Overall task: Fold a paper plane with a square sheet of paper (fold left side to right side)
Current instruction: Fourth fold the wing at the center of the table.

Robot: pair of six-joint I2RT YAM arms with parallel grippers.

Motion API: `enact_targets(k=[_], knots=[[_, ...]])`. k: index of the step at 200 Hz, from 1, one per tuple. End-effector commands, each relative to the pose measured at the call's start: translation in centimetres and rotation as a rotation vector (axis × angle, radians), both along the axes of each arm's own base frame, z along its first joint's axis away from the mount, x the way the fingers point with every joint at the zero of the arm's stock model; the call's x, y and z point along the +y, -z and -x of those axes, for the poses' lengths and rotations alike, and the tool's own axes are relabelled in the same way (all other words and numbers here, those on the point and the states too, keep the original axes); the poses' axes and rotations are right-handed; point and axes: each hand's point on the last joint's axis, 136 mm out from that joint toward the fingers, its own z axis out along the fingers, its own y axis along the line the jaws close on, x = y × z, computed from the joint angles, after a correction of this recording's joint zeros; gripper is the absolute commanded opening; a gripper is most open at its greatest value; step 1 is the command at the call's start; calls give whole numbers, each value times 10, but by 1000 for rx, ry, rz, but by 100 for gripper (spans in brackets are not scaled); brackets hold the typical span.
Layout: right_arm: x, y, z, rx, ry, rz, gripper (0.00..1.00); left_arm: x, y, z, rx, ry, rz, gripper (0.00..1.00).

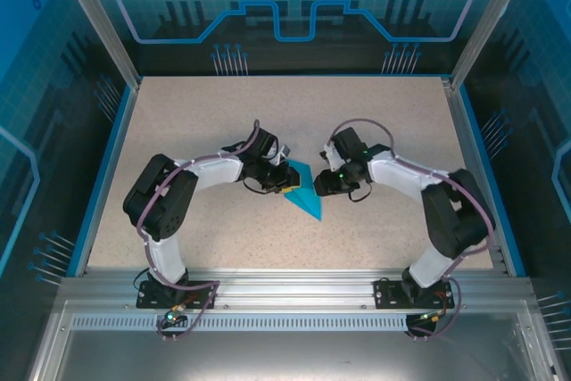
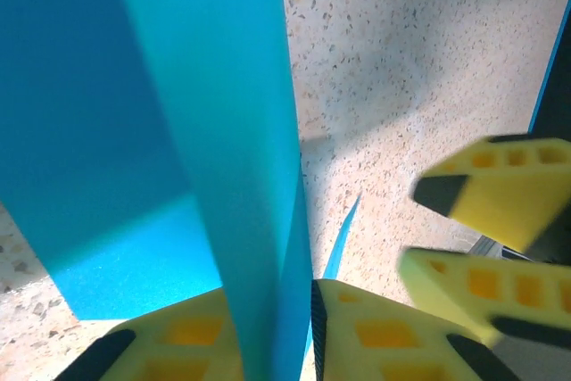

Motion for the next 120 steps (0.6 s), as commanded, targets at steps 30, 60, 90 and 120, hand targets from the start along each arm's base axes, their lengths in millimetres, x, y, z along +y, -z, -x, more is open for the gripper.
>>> enact_targets(k=[30, 60, 90, 120], knots=[[5, -22, 19, -200, -86, 17, 50, 9, 3, 2, 34, -14, -93, 25], [15, -9, 35, -277, -145, 55, 54, 8, 12, 1, 41, -31, -86, 30], [29, -2, 49, -347, -217, 89, 59, 6, 15, -4, 38, -43, -77, 31], [32, 4, 47, -372, -228, 131, 59, 1, 17, -10, 36, -58, -68, 32]])
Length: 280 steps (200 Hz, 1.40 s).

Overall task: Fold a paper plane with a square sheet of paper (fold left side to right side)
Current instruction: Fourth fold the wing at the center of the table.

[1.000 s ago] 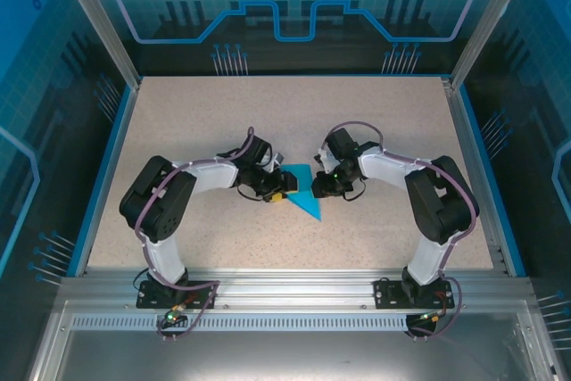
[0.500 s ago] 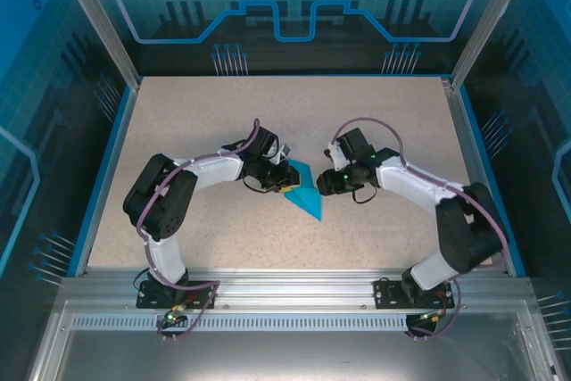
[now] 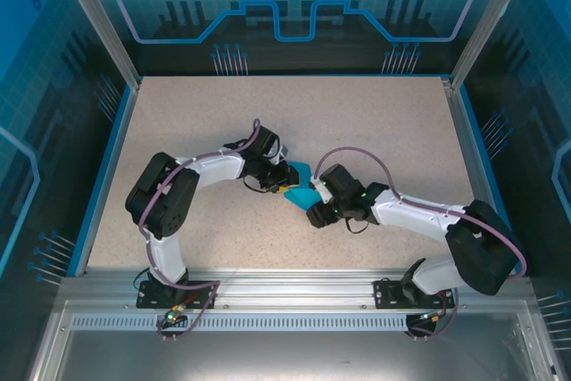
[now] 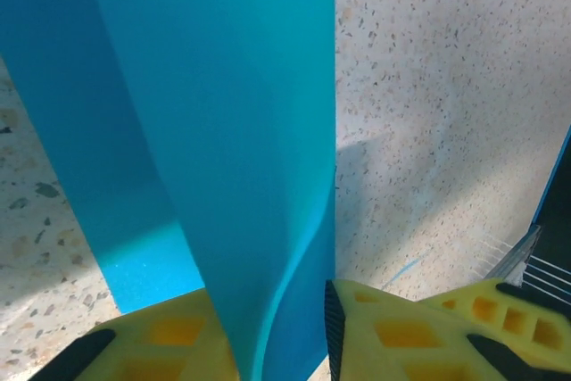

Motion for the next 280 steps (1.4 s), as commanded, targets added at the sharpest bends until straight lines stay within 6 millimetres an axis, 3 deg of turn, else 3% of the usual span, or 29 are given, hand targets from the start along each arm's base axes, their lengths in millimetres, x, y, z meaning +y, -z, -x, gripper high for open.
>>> enact_targets(k=[1, 52, 123, 188, 280], knots=[[5, -6, -16, -102, 6, 13, 59, -6, 5, -6, 4, -21, 1, 32], [15, -11, -21, -130, -25, 28, 60, -10, 9, -9, 1, -26, -8, 32], [21, -32, -12, -173, -51, 54, 64, -11, 5, -11, -4, -8, -15, 32], [37, -13, -23, -152, -66, 90, 62, -12, -2, -12, -17, -3, -17, 31], [32, 16, -29, -129, -33, 159, 55, -12, -8, -14, -17, -3, -25, 32]])
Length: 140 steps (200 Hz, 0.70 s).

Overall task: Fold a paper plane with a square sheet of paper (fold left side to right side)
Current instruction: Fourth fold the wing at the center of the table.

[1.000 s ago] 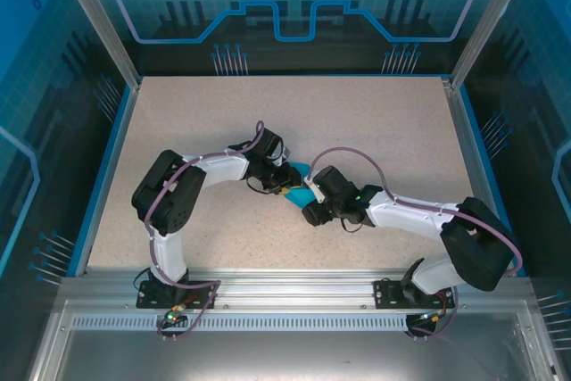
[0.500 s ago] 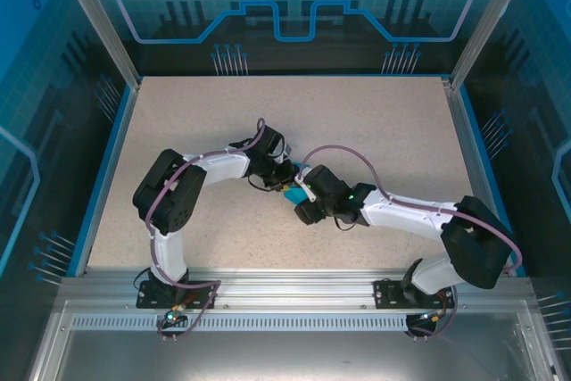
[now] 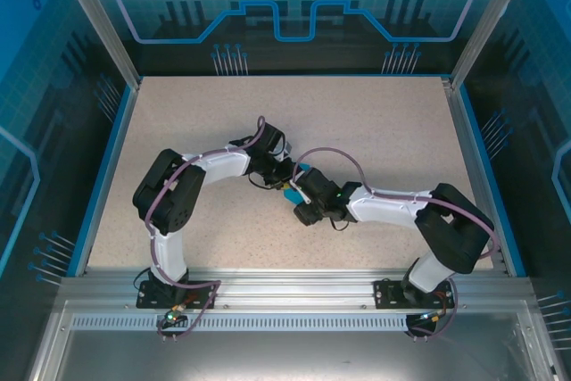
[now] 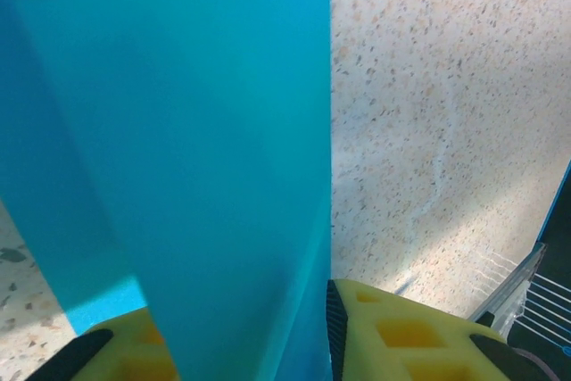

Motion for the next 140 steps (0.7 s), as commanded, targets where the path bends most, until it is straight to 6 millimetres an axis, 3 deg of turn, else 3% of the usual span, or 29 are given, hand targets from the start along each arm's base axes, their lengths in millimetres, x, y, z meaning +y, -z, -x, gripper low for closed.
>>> enact_targets(k=[1, 140], knots=[[7, -2, -7, -30, 8, -1, 54, -2, -6, -2, -10, 11, -13, 32], [-4, 13, -14, -9, 72, 7, 33, 7, -17, -4, -27, 14, -35, 41]])
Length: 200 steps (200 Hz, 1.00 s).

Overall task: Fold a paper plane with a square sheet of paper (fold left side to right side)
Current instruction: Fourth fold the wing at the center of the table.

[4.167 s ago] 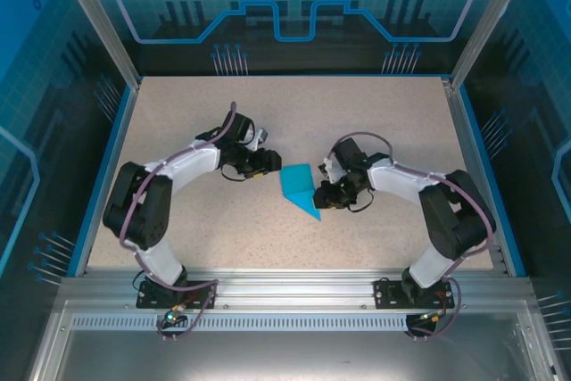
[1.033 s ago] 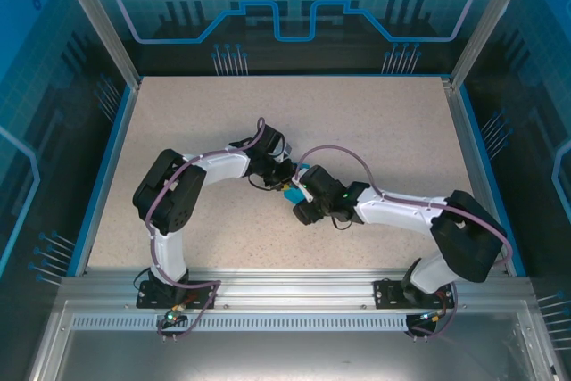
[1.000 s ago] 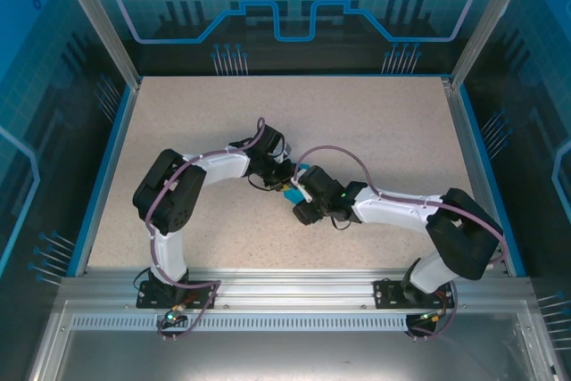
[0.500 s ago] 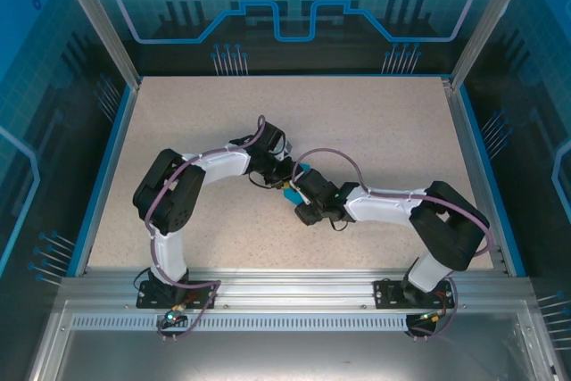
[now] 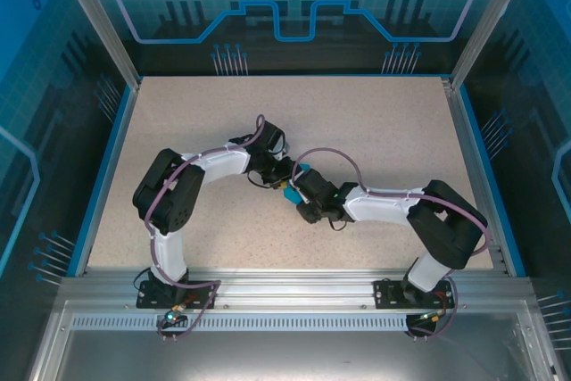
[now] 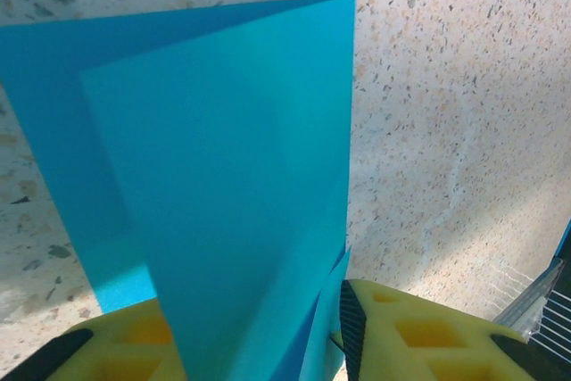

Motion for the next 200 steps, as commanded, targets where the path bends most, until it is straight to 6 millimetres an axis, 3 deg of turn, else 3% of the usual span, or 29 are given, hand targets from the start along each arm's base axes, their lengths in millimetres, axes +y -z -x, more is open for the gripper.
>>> enact_targets(k=[1, 52, 140, 200], knots=[[-3, 5, -7, 3, 39, -2, 33, -1, -19, -1, -31, 33, 15, 41], [-5, 7, -8, 23, 49, -36, 22, 13, -35, -3, -61, 18, 12, 47], [-12, 15, -3, 57, 60, -57, 15, 37, -74, -7, -155, -23, 29, 76], [-14, 11, 3, 74, 74, -117, 13, 60, -70, 1, -165, -77, -1, 76]])
